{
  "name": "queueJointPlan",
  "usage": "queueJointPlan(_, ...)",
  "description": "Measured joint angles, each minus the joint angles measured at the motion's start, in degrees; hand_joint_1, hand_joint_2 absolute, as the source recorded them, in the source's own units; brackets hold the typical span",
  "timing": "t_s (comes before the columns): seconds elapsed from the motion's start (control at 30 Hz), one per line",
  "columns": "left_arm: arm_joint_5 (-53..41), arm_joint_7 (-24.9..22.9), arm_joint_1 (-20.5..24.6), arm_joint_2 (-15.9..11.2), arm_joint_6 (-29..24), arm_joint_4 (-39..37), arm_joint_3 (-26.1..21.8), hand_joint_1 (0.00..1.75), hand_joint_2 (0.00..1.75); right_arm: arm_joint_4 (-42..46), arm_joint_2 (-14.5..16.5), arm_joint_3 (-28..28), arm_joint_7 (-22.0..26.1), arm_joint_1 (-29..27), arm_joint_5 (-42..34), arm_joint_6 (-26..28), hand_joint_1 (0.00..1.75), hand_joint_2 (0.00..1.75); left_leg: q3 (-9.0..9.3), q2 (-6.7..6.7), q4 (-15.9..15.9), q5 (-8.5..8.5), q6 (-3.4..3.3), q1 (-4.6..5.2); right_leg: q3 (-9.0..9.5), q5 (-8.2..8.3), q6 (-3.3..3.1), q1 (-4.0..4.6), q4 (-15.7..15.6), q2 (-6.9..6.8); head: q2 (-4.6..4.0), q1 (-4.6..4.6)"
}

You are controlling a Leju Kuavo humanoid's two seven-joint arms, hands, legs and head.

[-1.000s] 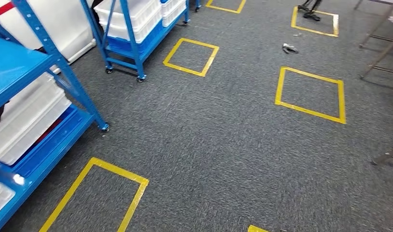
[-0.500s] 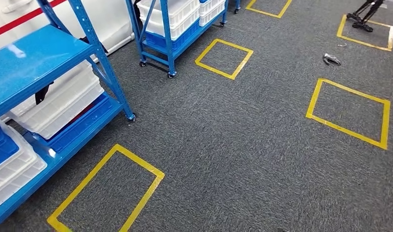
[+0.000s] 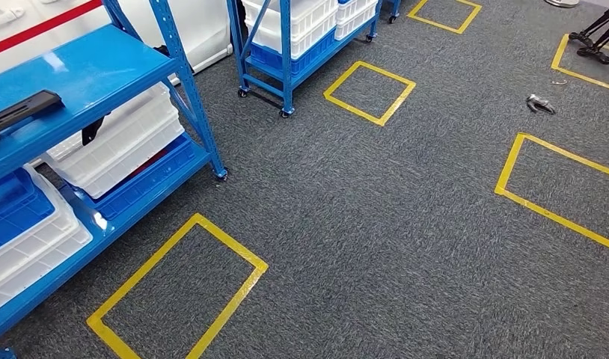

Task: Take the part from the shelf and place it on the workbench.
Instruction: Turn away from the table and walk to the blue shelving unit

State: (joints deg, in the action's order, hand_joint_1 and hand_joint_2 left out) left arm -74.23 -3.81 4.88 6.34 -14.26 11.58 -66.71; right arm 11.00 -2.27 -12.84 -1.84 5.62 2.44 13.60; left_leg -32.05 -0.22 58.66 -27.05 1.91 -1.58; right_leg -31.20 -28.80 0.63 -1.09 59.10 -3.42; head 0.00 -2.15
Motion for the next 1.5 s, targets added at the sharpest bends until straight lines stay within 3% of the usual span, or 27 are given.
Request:
queueJointPlan(0.3,0.0,-0.1,0.0,0.0,-0.8,0.0,0.0,0.00,0.00,0.0,0.0,0.0,-0.2,0.3,1.2,0.0,0.00,1.75,-0.05,0.06,0.1,-0.09,-0.36,0.33,0.08,0.20,0.35,-0.28,-0.3,0.01,0.00,-0.02)
queueJointPlan(0.4,0.1,-0.1,0.0,0.0,-1.0,0.0,0.0,0.00,0.00,0.0,0.1,0.0,-0.2,0.4,2.1,0.1,0.00,1.75,1.12,-0.14,-2.4,1.02,-1.75,0.03,0.90,0.49,1.10,-0.60,-1.2,0.24,0.00,0.04)
queueJointPlan(0.47,0.1,-0.1,0.1,0.1,-1.0,0.0,0.0,0.00,0.00,0.0,0.1,0.0,-0.2,0.5,2.9,0.3,0.00,1.75,2.60,-0.57,-5.1,2.54,-2.31,-0.41,-0.10,-1.72,1.19,-0.63,1.7,1.73,0.00,0.27)
queueJointPlan(0.53,0.0,-0.1,0.2,0.1,-1.0,0.0,0.0,0.00,0.00,0.0,0.1,0.1,-0.2,0.4,3.1,0.3,0.00,1.75,2.68,-1.27,-5.7,3.08,-2.25,-0.40,-3.25,-5.23,1.32,-0.88,8.3,2.97,0.00,0.44)
queueJointPlan(0.57,0.0,0.0,0.2,0.1,-1.0,0.0,0.0,0.00,0.00,0.0,0.1,0.1,-0.3,0.3,3.2,0.2,0.00,1.75,2.52,-1.79,-5.6,3.08,-2.04,-0.46,-4.58,-6.07,1.52,-1.08,10.9,3.12,0.00,0.47)
queueJointPlan(0.6,-0.2,0.0,0.2,0.1,-1.0,0.0,0.0,0.00,0.00,0.0,0.1,0.1,-0.3,0.2,3.2,0.1,0.00,1.75,2.36,-2.40,-5.3,2.98,-1.75,-0.58,-5.05,-5.77,1.83,-1.39,11.8,3.18,0.00,0.47)
queueJointPlan(0.67,-0.5,0.2,0.1,0.2,-1.0,0.0,0.0,0.00,0.00,0.0,0.1,0.1,-0.2,0.1,3.2,-0.1,0.00,1.75,1.92,-3.82,-4.1,2.48,-0.75,-1.14,-3.03,-2.55,2.76,-2.37,7.6,3.77,0.00,0.48)
queueJointPlan(0.7,-0.7,0.3,0.1,0.1,-0.9,0.0,0.1,0.00,0.00,0.0,0.1,0.1,-0.2,0.0,3.2,-0.1,0.00,1.75,1.48,-4.54,-3.3,2.08,-0.04,-1.42,-1.62,-1.30,3.32,-2.73,4.8,4.92,0.00,0.48)
queueJointPlan(0.73,-0.8,0.4,0.2,0.1,-0.9,0.0,0.1,0.00,0.00,0.0,0.1,0.1,-0.1,-0.1,3.1,-0.2,0.00,1.75,0.89,-5.21,-2.2,1.58,0.71,-1.59,-0.61,-0.54,3.21,-2.95,2.6,6.17,0.00,0.57)
queueJointPlan(0.8,-1.1,0.7,0.3,0.0,-0.9,0.0,0.3,0.00,0.00,-0.1,0.3,0.1,0.1,-0.2,3.1,-0.4,0.00,1.75,-0.08,-6.30,-1.2,1.11,1.92,-1.67,-0.45,-0.84,1.96,-2.74,1.8,7.52,0.00,0.75)
queueJointPlan(0.87,-1.4,0.9,0.0,0.0,-0.8,0.1,0.4,0.00,0.00,-0.1,0.3,0.1,0.1,-0.2,3.0,-0.4,0.00,1.75,-0.46,-6.98,-1.2,1.40,2.55,-1.91,-0.80,-0.79,0.24,-2.36,2.2,6.32,0.00,0.84)
queueJointPlan(0.9,-1.5,0.9,-0.2,0.1,-0.8,0.1,0.5,0.00,0.00,-0.1,0.3,0.1,0.1,-0.3,3.0,-0.4,0.00,1.75,-0.78,-6.08,-0.7,1.22,2.54,-1.96,-0.91,-0.71,-0.35,-2.10,2.3,5.68,0.00,0.80)
queueJointPlan(0.93,-1.6,0.9,-0.4,0.2,-0.8,0.0,0.5,0.00,0.00,-0.1,0.2,0.1,0.1,-0.3,3.0,-0.4,0.00,1.75,-1.57,-4.59,0.9,0.35,2.36,-1.91,-1.05,-0.58,-0.84,-1.78,2.3,4.99,0.00,0.76)
queueJointPlan(1.0,-1.8,0.9,-0.2,0.3,-0.8,0.0,0.8,0.00,0.00,-0.1,0.1,0.1,0.2,-0.6,3.0,-0.4,0.00,1.75,-4.71,-1.13,7.7,-3.49,1.44,-1.33,-1.37,-0.41,-1.52,-0.92,2.2,3.46,0.00,0.70)
queueJointPlan(1.07,-1.9,1.0,0.1,0.3,-0.8,0.0,1.1,0.00,0.00,-0.1,0.1,0.1,0.2,-0.9,3.0,-0.5,0.00,1.75,-8.01,-0.26,15.4,-7.15,0.38,-0.42,-1.68,-0.42,-1.98,0.04,2.2,1.62,0.00,0.70)
queueJointPlan(1.1,-1.9,0.9,0.1,0.3,-0.8,0.0,1.2,0.00,0.00,-0.2,0.1,0.1,0.2,-1.0,3.1,-0.5,0.00,1.75,-8.44,-0.21,17.0,-7.57,-0.23,0.16,-1.72,-0.47,-2.20,0.47,2.2,0.76,0.00,0.71)
queueJointPlan(1.13,-2.0,0.9,0.1,0.3,-0.8,0.0,1.3,0.00,0.00,-0.2,0.1,0.1,0.2,-0.9,3.1,-0.5,0.00,1.75,-7.68,-0.15,16.4,-6.84,-0.93,0.81,-1.62,-0.56,-2.40,0.85,2.2,-0.04,0.00,0.71)
queueJointPlan(1.17,-2.0,0.9,0.0,0.3,-0.8,0.0,1.3,0.00,0.00,-0.2,0.1,0.1,0.2,-0.9,3.1,-0.5,0.00,1.75,-5.86,0.17,13.6,-5.19,-1.77,1.57,-1.40,-0.67,-2.59,1.16,2.2,-0.81,0.00,0.71)
queueJointPlan(1.23,-2.0,0.9,0.2,0.2,-0.8,0.1,1.4,0.00,0.00,-0.2,0.2,0.1,0.2,-0.7,3.3,-0.6,0.00,1.75,-1.48,2.84,5.8,-2.24,-3.84,3.29,-0.95,-0.91,-2.85,1.58,2.1,-2.35,0.00,0.74)
queueJointPlan(1.27,-2.0,0.9,0.4,0.1,-0.8,0.1,1.4,0.00,0.00,-0.2,0.3,0.1,0.1,-0.6,3.3,-0.6,0.00,1.75,-0.13,4.09,2.9,-1.57,-4.55,3.92,-0.88,-0.96,-2.83,1.68,2.1,-3.12,0.00,0.76)
queueJointPlan(1.3,-2.0,0.9,0.5,0.0,-0.8,0.1,1.4,0.00,0.00,-0.2,0.4,0.1,0.1,-0.5,3.4,-0.6,0.00,1.75,0.43,4.92,1.4,-1.49,-5.02,4.33,-0.89,-0.96,-2.73,1.68,2.0,-3.85,0.00,0.79)
queueJointPlan(1.37,-2.0,0.9,0.4,0.0,-0.9,0.1,1.5,0.00,0.00,-0.1,0.5,0.2,-0.1,-0.1,3.8,-0.7,0.00,1.75,0.59,3.98,0.2,-1.13,-5.20,4.31,-0.70,-0.81,-2.34,1.62,1.6,-5.05,0.01,0.74)
queueJointPlan(1.4,-2.0,0.9,0.2,0.0,-0.9,0.1,1.5,0.00,0.00,-0.1,0.5,0.3,-0.2,0.1,3.9,-0.7,0.00,1.75,0.93,3.31,-0.5,-0.59,-5.18,4.10,-0.53,-0.87,-2.08,1.55,1.6,-4.39,0.01,0.79)
queueJointPlan(1.43,-2.0,0.8,0.0,0.1,-0.9,0.1,1.5,0.00,0.00,-0.1,0.5,0.3,-0.3,0.2,4.0,-0.8,0.00,1.75,1.27,2.63,-1.3,-0.01,-5.15,3.81,-0.67,-1.38,-1.74,1.44,2.3,-2.86,0.01,0.79)
queueJointPlan(1.5,-2.0,0.8,0.1,0.1,-1.0,0.1,1.5,0.00,0.00,-0.1,0.4,0.4,-0.4,0.1,4.1,-0.8,0.00,1.75,1.56,1.22,-2.2,0.90,-4.95,3.23,-2.57,-3.93,-0.94,0.97,6.5,1.26,0.00,0.91)
